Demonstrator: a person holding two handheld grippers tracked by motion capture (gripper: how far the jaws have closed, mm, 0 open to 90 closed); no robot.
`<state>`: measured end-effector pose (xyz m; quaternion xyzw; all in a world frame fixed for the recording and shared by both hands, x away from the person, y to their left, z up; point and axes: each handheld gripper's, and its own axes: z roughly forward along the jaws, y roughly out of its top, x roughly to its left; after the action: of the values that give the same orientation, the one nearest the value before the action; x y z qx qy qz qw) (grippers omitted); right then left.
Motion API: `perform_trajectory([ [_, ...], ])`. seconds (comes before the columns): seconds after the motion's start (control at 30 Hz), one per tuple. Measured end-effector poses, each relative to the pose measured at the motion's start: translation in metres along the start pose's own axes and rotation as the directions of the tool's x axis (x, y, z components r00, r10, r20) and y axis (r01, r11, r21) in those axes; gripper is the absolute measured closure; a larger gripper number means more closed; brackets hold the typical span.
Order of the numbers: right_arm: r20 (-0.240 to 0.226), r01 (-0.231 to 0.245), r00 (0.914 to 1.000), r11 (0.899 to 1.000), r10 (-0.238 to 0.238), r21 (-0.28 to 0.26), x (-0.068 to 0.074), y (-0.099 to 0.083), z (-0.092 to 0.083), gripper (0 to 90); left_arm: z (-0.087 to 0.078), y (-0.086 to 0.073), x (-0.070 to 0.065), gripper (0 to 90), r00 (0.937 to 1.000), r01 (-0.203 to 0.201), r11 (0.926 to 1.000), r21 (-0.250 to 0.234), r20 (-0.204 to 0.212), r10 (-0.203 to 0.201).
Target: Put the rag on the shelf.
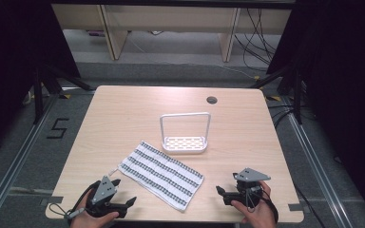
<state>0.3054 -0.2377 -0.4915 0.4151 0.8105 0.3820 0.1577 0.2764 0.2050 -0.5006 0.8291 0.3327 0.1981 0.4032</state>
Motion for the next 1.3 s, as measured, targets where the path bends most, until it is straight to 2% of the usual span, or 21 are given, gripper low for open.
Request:
perform_trajectory([
  [0.1,0.014,0.009,0.9999,1.0,-0.009,-0.014,-0.001,0.0,-0.001,19.7,0.0,0.0,0.0,16.7,1.0,0.004,1.0,0.002,0.004,-0.004],
  [0.13,0.015,-0.01,0.9998,1.0,0.011,-0.003,0.001,0.0,-0.002,19.8,0.0,0.0,0.0,16.6,1.0,0.0,1.0,-0.003,0.006,0.0],
  [0.17,0.016,-0.002,0.9999,1.0,0.002,-0.015,0.001,0.001,-0.002,20.0,0.001,0.001,0.001,16.7,0.9999,-0.017,0.9998,-0.007,-0.001,0.017],
  [0.2,0.005,0.002,1.0,1.0,-0.002,-0.014,0.001,0.001,-0.002,20.5,0.001,0.001,0.0,16.7,0.9999,-0.009,0.9997,-0.022,0.004,0.009],
  [0.23,0.013,0.005,0.9999,1.0,-0.005,-0.008,0.002,0.002,-0.002,20.8,0.001,0.001,-0.003,16.7,0.9997,0.021,0.9995,-0.026,0.01,-0.02],
  [0.3,0.014,0.006,0.9999,1.0,-0.006,-0.006,0.002,0.002,-0.002,20.9,0.001,0.002,-0.004,16.7,0.9996,0.017,0.9993,-0.033,0.024,-0.016],
  [0.33,0.013,0.009,0.9999,1.0,-0.009,-0.009,0.002,0.002,-0.002,21.2,0.002,0.002,-0.008,16.7,0.9991,0.035,0.9981,-0.051,0.026,-0.033],
  [0.37,0.002,0.02,0.9998,1.0,-0.02,-0.016,0.002,0.003,-0.001,22.0,0.002,0.003,-0.008,16.7,0.9993,0.026,0.9981,-0.057,0.029,-0.024],
  [0.4,0.002,0.0,1.0,1.0,0.0,-0.014,0.004,0.003,-0.001,22.5,0.003,0.004,-0.011,16.7,0.9987,0.036,0.9976,-0.059,0.039,-0.033],
  [0.43,0.014,0.019,0.9997,0.999,-0.019,-0.027,0.003,0.004,-0.001,23.5,0.004,0.005,-0.015,16.7,0.9968,0.049,0.9966,-0.067,0.066,-0.045],
  [0.47,0.012,0.019,0.9998,0.999,-0.018,-0.033,0.003,0.004,-0.001,23.9,0.004,0.005,-0.015,16.7,0.9968,0.049,0.9966,-0.067,0.066,-0.045],
  [0.5,0.007,0.033,0.9994,0.999,-0.033,-0.04,0.003,0.005,-0.001,24.5,0.006,0.007,-0.02,16.7,0.9945,0.053,0.9959,-0.073,0.094,-0.046],
  [0.6,0.012,0.031,0.9995,0.999,-0.03,-0.041,0.004,0.006,-0.001,25.9,0.005,0.01,-0.026,16.7,0.9948,0.038,0.9964,-0.076,0.097,-0.03],
  [0.77,-0.004,0.038,0.9992,0.998,-0.039,-0.047,0.004,0.01,0.002,29.4,0.007,0.014,-0.035,16.8,0.9927,0.057,0.993,-0.103,0.112,-0.045],
  [0.8,-0.003,0.046,0.9989,0.997,-0.046,-0.055,0.004,0.013,0.005,30.5,0.008,0.016,-0.039,17.1,0.9921,0.04,0.9942,-0.1,0.123,-0.027],
  [0.97,-0.026,0.034,0.999,0.998,-0.035,-0.048,0.007,0.018,0.013,34.0,0.013,0.021,-0.052,19.2,0.9868,0.036,0.995,-0.093,0.161,-0.021],
  [1.0,-0.031,0.068,0.9971,0.996,-0.07,-0.053,0.006,0.021,0.018,36.3,0.017,0.024,-0.058,20.4,0.9836,0.021,0.9966,-0.08,0.18,-0.007],
  [1.03,-0.031,0.068,0.9971,0.996,-0.07,-0.053,0.006,0.021,0.018,36.3,0.017,0.024,-0.058,21.0,0.9836,0.021,0.9966,-0.08,0.18,-0.007],
  [1.1,-0.047,0.081,0.9954,0.995,-0.084,-0.053,0.007,0.024,0.021,37.9,0.022,0.029,-0.062,21.5,0.9827,-0.025,0.9977,-0.063,0.182,0.036],
  [1.17,-0.062,0.085,0.9942,0.995,-0.087,-0.043,0.009,0.028,0.024,39.7,0.026,0.031,-0.067,22.3,0.9829,-0.024,0.9973,-0.069,0.18,0.036],
  [1.3,-0.082,0.078,0.9933,0.996,-0.081,-0.04,0.008,0.031,0.027,41.8,0.033,0.035,-0.075,22.5,0.9802,-0.042,0.9985,-0.035,0.192,0.048],
])
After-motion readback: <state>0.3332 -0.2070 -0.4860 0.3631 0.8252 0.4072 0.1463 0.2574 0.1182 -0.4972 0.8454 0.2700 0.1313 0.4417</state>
